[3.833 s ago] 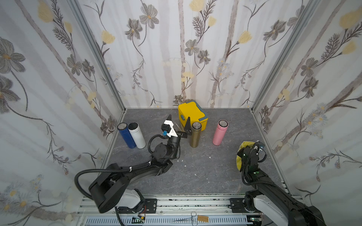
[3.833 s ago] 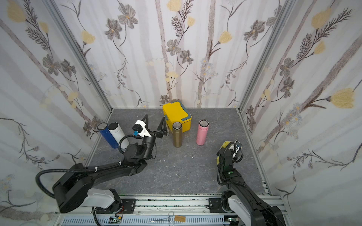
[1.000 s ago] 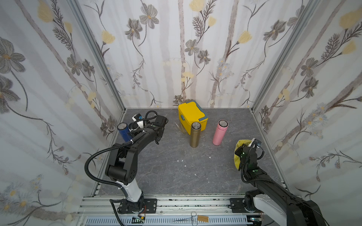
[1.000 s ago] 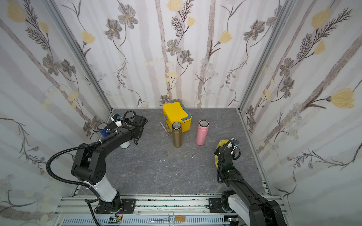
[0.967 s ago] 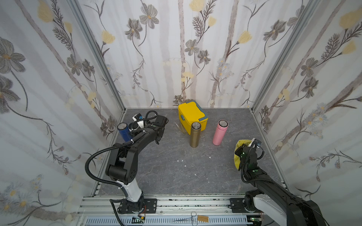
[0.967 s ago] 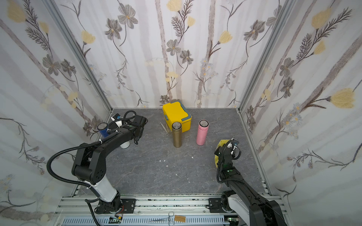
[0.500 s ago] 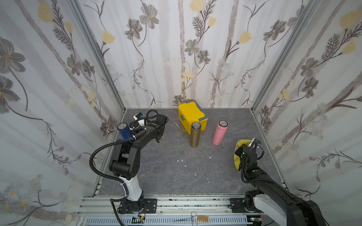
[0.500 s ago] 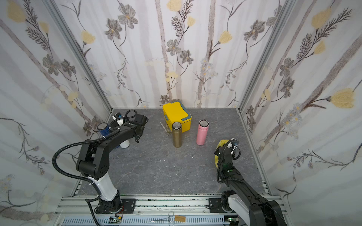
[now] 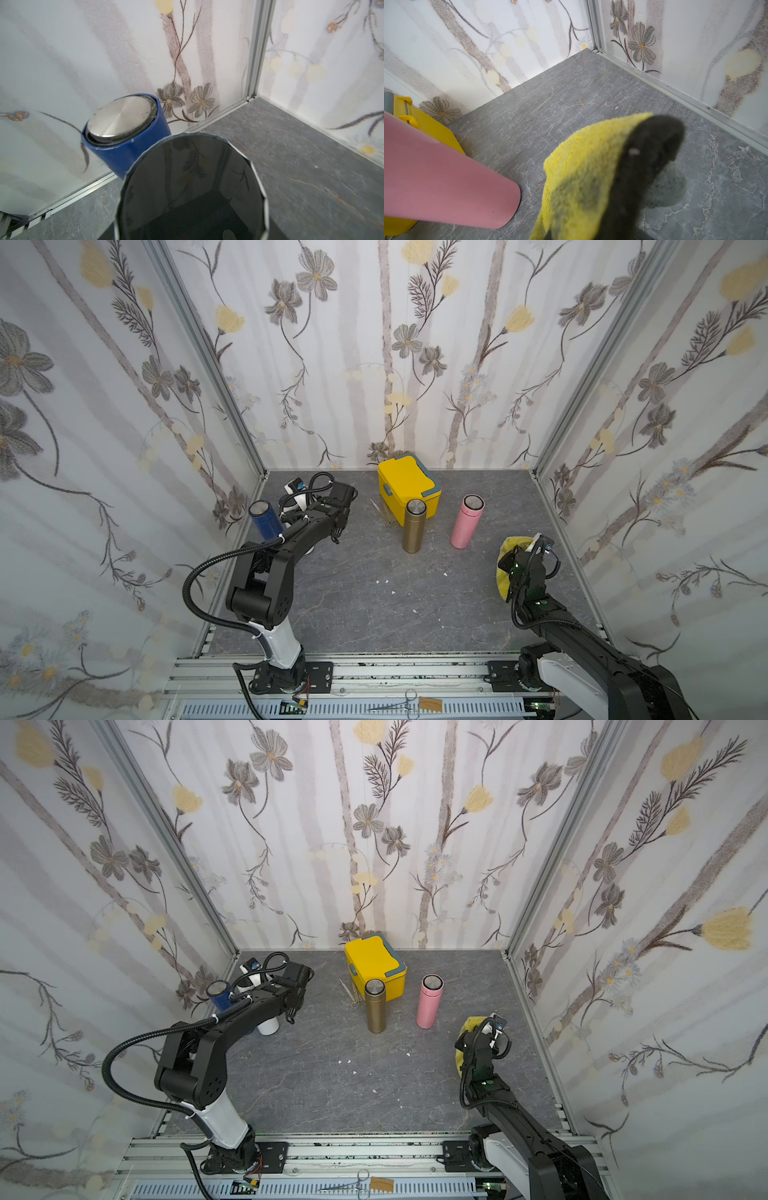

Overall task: Wipe the surface of the thermos
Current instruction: Pick up the thermos from the center of the board.

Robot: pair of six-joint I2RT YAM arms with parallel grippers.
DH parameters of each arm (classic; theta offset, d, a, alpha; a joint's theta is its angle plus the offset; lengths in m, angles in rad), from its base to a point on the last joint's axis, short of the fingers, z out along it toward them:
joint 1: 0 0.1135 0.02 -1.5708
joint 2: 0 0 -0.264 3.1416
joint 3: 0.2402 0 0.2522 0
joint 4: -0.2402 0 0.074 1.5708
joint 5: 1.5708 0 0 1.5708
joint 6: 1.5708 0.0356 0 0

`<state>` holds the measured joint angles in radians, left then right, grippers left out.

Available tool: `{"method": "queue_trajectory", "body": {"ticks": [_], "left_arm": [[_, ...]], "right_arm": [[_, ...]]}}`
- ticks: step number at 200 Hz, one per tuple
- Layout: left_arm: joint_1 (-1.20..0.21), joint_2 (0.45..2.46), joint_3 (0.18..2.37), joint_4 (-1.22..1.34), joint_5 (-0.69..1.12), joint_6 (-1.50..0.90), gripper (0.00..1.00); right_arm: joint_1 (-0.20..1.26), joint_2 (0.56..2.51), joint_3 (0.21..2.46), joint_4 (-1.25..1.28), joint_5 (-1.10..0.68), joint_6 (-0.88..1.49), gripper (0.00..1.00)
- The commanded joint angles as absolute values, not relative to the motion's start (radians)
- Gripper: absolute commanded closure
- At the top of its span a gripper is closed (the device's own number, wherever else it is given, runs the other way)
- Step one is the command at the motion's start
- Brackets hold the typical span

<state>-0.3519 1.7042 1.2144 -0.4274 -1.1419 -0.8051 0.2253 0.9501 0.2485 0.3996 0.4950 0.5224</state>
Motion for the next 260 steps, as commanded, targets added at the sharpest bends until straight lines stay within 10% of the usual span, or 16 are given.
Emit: {"method": "queue_trajectory", "body": {"ticks": [1,70,154,260], "left_arm": [[-0.392,1.641,1.168,-0.336,-1.071,-0.709,0.72],[-0.488,1.58,0.982,-0.067,-1.099,-0.586,0.61],[-0.512,1.537,0.87,0.188,-1.162,-0.412,0.08],[-0.433,1.623,0.89,0.347,-1.164,-0.293,0.05]], "right_arm": [[0.227,0.951,0.254,0.452,0.487,0.517,1.0],[0.227,0.95,0.252,0.453,0.485,0.517,1.0],[0.227,0.95,0.252,0.454,0.484,0.515,1.0],[0.227,0.957,0.256,0.455,0.481,0.514,1.0]]}}
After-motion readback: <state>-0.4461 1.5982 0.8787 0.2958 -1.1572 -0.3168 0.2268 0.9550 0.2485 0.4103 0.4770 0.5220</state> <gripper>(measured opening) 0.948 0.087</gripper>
